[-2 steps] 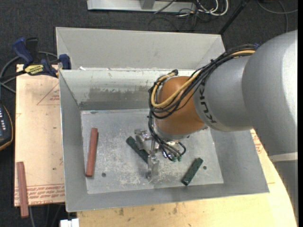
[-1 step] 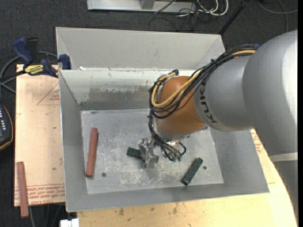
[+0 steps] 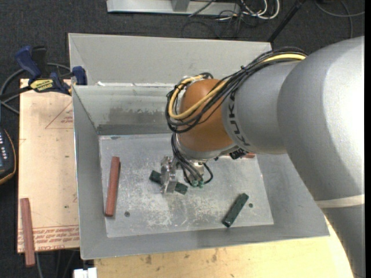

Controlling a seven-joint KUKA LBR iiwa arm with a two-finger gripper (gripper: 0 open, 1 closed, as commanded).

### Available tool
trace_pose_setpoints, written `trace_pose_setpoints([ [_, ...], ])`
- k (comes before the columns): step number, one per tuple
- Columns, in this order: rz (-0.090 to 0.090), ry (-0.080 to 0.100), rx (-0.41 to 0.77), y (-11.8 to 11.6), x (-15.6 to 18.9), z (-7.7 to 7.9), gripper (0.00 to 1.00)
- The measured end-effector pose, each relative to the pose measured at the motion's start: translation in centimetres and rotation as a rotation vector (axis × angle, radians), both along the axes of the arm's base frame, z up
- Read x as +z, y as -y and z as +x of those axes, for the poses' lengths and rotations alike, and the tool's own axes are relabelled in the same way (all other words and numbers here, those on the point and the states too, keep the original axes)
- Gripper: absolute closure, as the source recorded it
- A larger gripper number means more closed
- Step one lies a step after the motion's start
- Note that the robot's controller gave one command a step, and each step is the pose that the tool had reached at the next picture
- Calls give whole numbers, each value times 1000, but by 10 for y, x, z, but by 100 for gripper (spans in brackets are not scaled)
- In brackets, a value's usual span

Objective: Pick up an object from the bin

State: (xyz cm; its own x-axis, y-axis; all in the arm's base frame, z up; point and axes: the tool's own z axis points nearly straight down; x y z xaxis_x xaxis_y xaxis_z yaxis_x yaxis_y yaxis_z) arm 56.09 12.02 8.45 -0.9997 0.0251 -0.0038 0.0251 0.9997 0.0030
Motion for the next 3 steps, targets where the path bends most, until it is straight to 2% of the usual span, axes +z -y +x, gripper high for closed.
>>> trace_pose_setpoints([
  [1, -2, 1, 102, 7, 45, -14, 100],
  [2, -1, -3, -137, 9, -1, 21, 100],
  [3, -1, 0, -136, 9, 0, 21, 0],
])
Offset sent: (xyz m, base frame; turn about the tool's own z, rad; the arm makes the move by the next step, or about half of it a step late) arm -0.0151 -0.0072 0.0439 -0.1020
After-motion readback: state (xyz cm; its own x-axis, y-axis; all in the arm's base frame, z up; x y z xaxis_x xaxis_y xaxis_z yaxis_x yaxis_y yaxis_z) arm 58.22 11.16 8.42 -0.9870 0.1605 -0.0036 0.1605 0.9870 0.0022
